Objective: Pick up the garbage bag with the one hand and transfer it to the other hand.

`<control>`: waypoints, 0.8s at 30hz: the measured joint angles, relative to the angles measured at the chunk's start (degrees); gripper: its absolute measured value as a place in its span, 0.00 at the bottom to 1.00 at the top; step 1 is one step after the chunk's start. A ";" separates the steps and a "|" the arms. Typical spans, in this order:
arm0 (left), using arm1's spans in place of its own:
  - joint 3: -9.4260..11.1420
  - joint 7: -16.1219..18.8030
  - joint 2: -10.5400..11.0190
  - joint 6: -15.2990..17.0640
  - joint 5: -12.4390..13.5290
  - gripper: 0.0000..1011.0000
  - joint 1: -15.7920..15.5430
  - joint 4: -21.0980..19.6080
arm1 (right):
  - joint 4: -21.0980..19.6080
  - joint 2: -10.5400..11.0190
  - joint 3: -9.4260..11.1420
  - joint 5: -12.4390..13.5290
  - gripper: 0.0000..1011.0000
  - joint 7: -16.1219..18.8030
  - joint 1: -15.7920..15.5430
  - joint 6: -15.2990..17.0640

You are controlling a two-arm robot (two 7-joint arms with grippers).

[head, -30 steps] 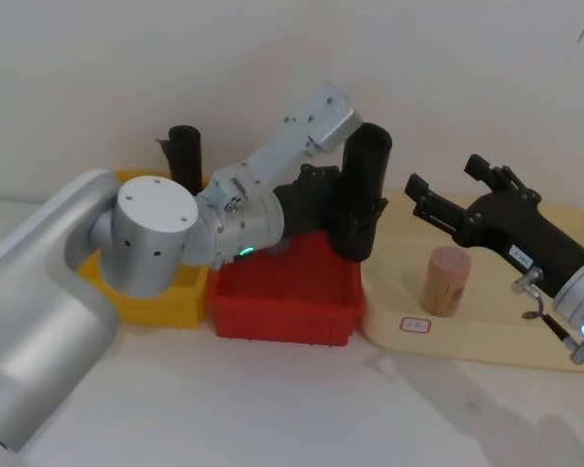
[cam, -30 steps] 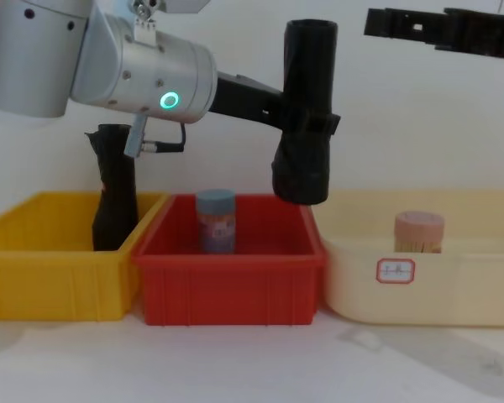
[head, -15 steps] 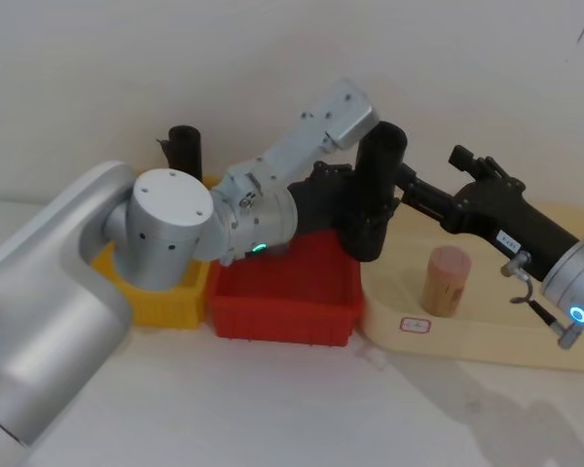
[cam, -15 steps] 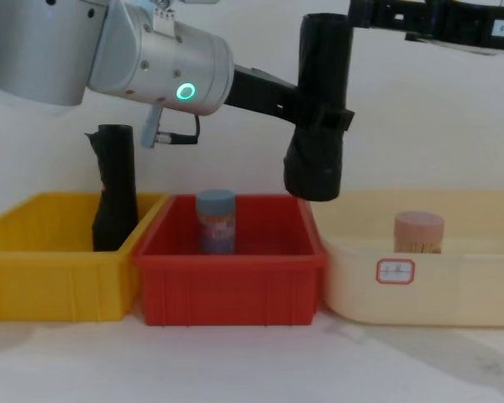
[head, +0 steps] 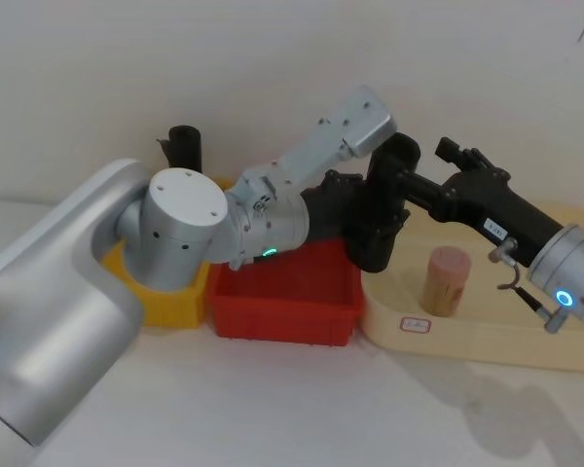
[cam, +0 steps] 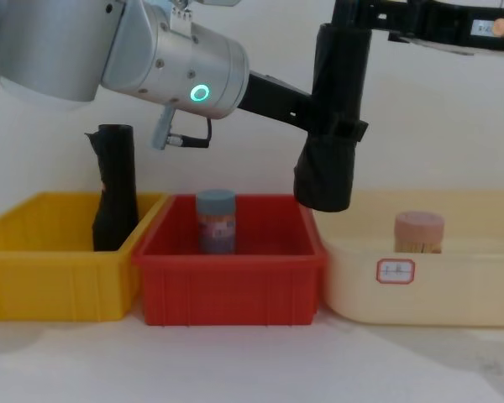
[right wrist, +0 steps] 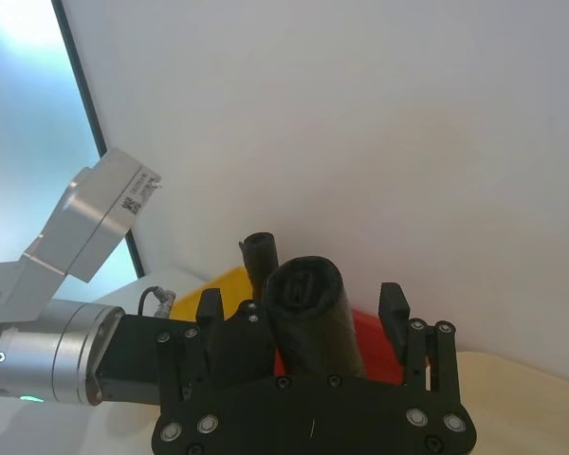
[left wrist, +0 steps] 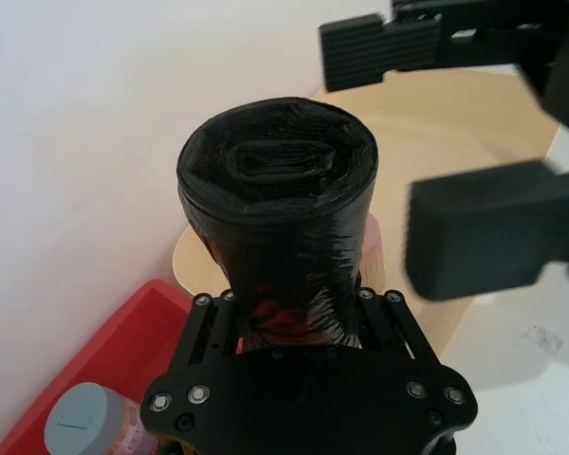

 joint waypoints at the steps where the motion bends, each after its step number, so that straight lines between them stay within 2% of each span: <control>1: 0.06 0.00 -0.06 0.06 0.18 0.48 -0.05 -0.04 | 0.24 -0.04 -0.09 0.06 0.99 0.09 0.15 -0.07; 24: -0.42 -0.19 -1.47 1.00 1.13 0.48 -0.49 -0.47 | 6.47 -1.40 -2.33 1.06 0.99 1.97 3.27 -3.08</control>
